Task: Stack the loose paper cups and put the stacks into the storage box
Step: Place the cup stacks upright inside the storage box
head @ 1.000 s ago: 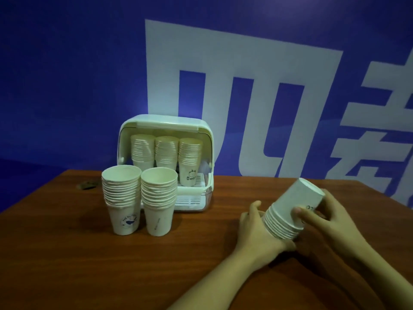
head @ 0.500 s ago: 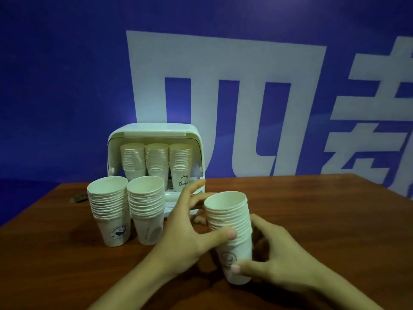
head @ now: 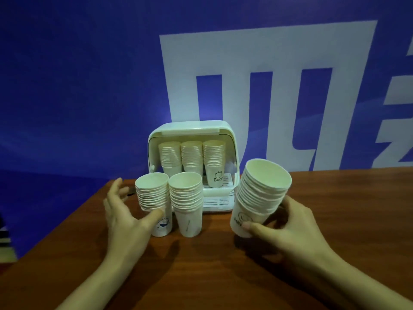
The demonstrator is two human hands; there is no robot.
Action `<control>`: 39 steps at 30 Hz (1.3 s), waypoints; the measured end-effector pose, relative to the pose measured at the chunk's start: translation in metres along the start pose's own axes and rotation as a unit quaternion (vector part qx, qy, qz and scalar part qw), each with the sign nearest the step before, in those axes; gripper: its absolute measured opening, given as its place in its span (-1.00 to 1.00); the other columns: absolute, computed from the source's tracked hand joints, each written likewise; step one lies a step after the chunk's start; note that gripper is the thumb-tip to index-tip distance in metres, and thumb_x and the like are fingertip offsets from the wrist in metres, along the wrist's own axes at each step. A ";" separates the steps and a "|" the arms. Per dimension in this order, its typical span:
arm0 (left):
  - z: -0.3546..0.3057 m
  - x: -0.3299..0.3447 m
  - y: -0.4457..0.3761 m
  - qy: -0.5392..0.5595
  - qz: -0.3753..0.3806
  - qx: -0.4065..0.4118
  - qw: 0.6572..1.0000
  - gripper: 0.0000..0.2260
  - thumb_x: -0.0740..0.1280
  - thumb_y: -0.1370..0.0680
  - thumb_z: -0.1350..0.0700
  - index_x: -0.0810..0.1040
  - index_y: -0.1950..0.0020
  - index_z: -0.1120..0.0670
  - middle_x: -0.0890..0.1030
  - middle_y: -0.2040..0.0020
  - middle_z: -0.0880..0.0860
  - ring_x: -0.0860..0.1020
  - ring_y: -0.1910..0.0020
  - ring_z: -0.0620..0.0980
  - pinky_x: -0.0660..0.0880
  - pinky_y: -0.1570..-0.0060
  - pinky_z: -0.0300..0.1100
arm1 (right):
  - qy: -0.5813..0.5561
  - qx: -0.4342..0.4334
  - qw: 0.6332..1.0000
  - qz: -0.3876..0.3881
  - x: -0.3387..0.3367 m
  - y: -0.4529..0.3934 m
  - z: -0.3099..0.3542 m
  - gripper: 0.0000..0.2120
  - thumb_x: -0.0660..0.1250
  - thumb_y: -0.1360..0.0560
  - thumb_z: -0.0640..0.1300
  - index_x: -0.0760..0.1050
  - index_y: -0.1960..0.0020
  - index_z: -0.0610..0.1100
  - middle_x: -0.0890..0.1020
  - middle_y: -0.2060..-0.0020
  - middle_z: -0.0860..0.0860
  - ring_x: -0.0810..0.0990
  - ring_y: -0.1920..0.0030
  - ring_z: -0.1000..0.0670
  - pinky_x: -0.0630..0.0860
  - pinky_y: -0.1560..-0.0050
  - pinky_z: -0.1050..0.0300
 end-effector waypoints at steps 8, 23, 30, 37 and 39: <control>0.030 0.017 -0.014 -0.127 0.095 -0.076 0.984 -0.20 0.69 -0.34 0.10 0.43 -0.52 0.02 0.57 -0.42 0.06 0.51 -0.37 0.07 0.44 -0.23 -0.04 | 0.044 -0.010 0.996 -0.079 0.025 -0.097 0.020 -0.44 0.64 -0.20 0.15 0.58 -0.13 0.03 0.68 0.10 0.20 0.65 0.11 0.18 0.64 0.03 0.07; -0.005 0.076 -0.131 -0.262 0.141 -0.062 0.953 -0.53 0.66 -0.31 -0.05 0.67 -0.14 0.06 0.72 -0.11 0.05 0.66 -0.11 0.12 0.58 -0.02 -0.08 | 0.237 0.086 0.959 0.128 0.127 -0.172 -0.010 -0.64 0.48 -0.39 0.13 0.49 -0.10 0.03 0.61 -0.08 -0.01 0.57 -0.18 -0.17 0.53 -0.11 -0.01; 0.023 0.100 -0.150 -0.327 0.157 -0.114 0.925 -0.50 0.58 -0.40 -0.04 0.61 -0.27 0.14 0.66 -0.25 0.18 0.64 -0.21 0.22 0.55 -0.02 -0.09 | 0.211 0.096 0.962 0.148 0.135 -0.189 -0.017 -0.46 0.60 -0.28 -0.03 0.51 -0.20 -0.06 0.67 -0.10 -0.02 0.56 0.02 -0.05 0.48 0.04 0.12; 0.018 0.092 -0.142 -0.300 0.141 -0.143 0.933 -0.17 0.63 -0.29 -0.07 0.38 -0.43 0.21 0.57 -0.35 0.22 0.58 -0.29 0.24 0.50 -0.04 -0.06 | 0.187 0.073 0.962 0.186 0.142 -0.187 -0.014 -0.50 0.57 -0.35 0.08 0.53 -0.23 0.01 0.64 -0.10 0.01 0.56 -0.06 -0.06 0.44 -0.04 0.16; 0.009 0.088 -0.134 -0.302 0.116 -0.101 0.941 -0.18 0.66 -0.36 -0.11 0.30 -0.42 0.17 0.57 -0.34 0.22 0.56 -0.31 0.27 0.48 -0.10 0.00 | 0.195 0.074 0.962 0.178 0.139 -0.187 -0.012 -0.63 0.56 -0.35 0.09 0.52 -0.06 0.02 0.63 0.02 0.02 0.53 0.05 -0.04 0.44 0.04 0.16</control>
Point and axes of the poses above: each hand's wrist, its own y-axis away from the middle knuckle, its own x-axis out of the palm, z = x × y, the point moved 10 cm from there along -y, towards the middle knuckle
